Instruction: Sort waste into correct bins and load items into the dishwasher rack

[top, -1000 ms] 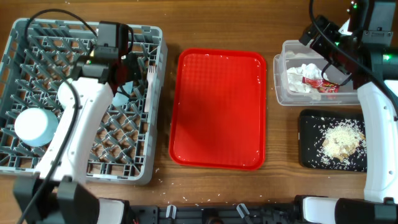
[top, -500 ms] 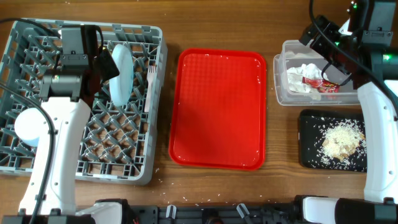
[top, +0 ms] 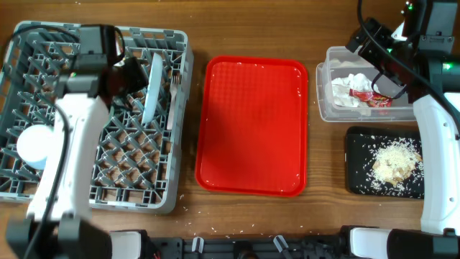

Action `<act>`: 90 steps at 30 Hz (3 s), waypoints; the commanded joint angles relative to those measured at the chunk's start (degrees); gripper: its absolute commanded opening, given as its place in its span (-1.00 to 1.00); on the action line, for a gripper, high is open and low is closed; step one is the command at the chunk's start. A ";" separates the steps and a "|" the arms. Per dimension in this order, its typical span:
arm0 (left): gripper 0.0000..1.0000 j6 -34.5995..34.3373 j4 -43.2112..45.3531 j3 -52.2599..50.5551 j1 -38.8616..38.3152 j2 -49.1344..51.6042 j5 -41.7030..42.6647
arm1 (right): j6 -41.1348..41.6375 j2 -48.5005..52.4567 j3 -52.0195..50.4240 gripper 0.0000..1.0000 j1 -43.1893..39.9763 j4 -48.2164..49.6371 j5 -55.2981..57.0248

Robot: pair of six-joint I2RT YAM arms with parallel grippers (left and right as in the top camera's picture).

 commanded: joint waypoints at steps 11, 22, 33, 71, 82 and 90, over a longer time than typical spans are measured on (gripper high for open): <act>1.00 -5.70 -20.02 -16.00 -9.25 -48.43 10.60 | 0.09 0.24 0.76 0.99 0.02 0.09 0.96; 1.00 -5.95 -24.85 -18.36 -9.25 -53.72 10.56 | 0.09 0.24 0.76 0.99 0.02 0.09 0.96; 1.00 1.60 32.37 -63.78 -11.39 -74.23 8.79 | 0.09 0.24 0.76 1.00 0.02 0.07 0.96; 1.00 11.87 46.10 -78.79 0.37 -86.23 9.92 | 0.11 0.61 0.76 0.99 0.02 0.09 0.96; 1.00 11.87 46.10 -78.79 0.37 -86.23 9.92 | -7.85 -30.51 -24.26 0.99 0.50 18.29 6.86; 1.00 11.87 46.10 -78.79 0.37 -86.23 9.92 | -12.41 -66.95 -74.03 0.99 0.72 51.32 -0.11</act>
